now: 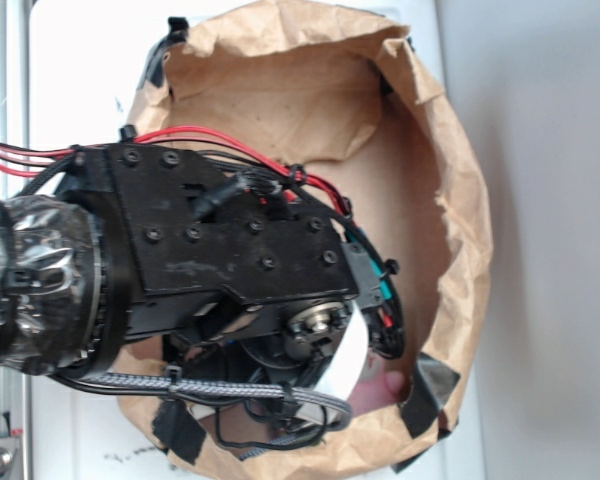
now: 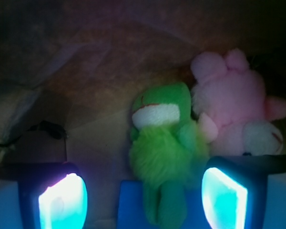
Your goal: Grab the green animal.
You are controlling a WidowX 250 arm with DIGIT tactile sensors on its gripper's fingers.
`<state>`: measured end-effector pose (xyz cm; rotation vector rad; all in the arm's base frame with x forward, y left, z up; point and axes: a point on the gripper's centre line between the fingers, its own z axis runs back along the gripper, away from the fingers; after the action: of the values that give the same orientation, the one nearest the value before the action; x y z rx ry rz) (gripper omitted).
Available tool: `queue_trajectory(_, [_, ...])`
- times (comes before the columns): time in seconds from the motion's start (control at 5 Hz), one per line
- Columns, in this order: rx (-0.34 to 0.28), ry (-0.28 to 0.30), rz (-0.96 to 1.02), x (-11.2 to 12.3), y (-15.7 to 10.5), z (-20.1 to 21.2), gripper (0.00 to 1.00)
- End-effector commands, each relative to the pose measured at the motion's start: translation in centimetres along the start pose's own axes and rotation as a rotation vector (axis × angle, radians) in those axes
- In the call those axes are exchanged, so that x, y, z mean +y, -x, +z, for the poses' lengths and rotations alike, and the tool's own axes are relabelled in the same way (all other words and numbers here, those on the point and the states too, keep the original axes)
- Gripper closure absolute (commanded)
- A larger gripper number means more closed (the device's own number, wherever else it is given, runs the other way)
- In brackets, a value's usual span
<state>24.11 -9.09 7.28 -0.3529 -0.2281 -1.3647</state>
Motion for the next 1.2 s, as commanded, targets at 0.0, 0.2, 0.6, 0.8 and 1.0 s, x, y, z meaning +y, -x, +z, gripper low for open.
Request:
queue_trajectory(0.0, [0.076,-0.078,-0.055,-0.8,-0.2,-1.7,0.0])
queue_trajectory(0.2, [0.125,-0.058,-0.046,-0.9,-0.2,-4.0,0.0])
queue_trajectory(0.6, [0.169,-0.06,-0.033,-1.6,-0.1,-5.1,0.0])
queue_trajectory(0.8, [0.162,-0.083,0.013,-2.0,-0.3,-5.1,1.0])
queue_trajectory(1.0, [0.15,-0.092,0.037,-2.2,-0.4,-5.3,1.0])
